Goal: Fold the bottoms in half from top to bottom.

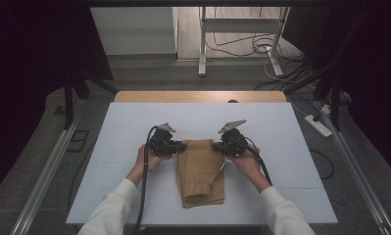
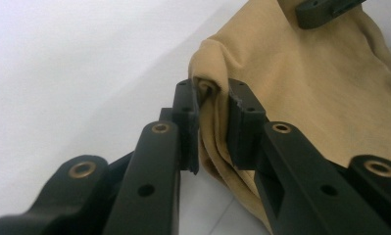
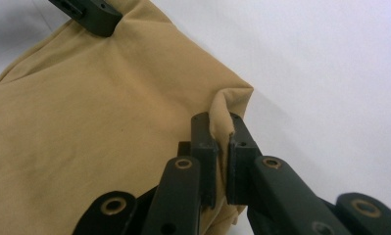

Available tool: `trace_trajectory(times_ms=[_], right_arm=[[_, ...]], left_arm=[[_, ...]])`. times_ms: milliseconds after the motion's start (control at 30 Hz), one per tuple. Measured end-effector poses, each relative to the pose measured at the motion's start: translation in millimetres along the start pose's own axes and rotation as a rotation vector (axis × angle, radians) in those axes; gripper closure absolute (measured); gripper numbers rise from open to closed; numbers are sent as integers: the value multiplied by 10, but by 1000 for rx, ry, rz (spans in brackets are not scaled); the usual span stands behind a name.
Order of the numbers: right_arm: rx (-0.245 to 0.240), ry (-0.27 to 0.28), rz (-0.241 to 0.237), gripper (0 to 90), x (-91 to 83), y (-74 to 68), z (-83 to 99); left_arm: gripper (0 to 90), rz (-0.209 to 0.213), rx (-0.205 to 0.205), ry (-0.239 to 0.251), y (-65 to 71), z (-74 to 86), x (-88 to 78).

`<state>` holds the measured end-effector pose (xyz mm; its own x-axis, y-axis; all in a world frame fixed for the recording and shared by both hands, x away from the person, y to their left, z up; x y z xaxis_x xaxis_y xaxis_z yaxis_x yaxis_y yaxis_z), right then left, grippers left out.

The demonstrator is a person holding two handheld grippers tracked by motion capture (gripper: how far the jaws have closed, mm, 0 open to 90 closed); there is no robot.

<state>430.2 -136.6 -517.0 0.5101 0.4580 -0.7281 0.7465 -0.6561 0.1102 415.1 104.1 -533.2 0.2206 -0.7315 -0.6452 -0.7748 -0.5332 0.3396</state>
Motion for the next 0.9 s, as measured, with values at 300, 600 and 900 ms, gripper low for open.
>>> trace_trajectory(times_ms=[300,600,900], right_arm=[[15,26,9,851,66,91,-95],[31,62,21,851,71,181,-177],[30,63,50,851,192,330,-261]], left_arm=[[765,-16,-11,19,-119,-71,-7],[765,-24,0,32,-204,-181,-18],[764,-32,-15,39,-406,-326,47]])
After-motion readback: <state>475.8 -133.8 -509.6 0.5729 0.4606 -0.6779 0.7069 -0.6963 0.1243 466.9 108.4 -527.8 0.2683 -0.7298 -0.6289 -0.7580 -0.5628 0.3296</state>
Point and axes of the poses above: each handheld gripper's, and its own axes: x roughly forward along the jaws, z roughly out of its underside, y roughly to its right, the point moved 3 cm from there along x, roughly forward along the jaws, and after that the axes turned 10 degrees about z, right-handed, at the moved point
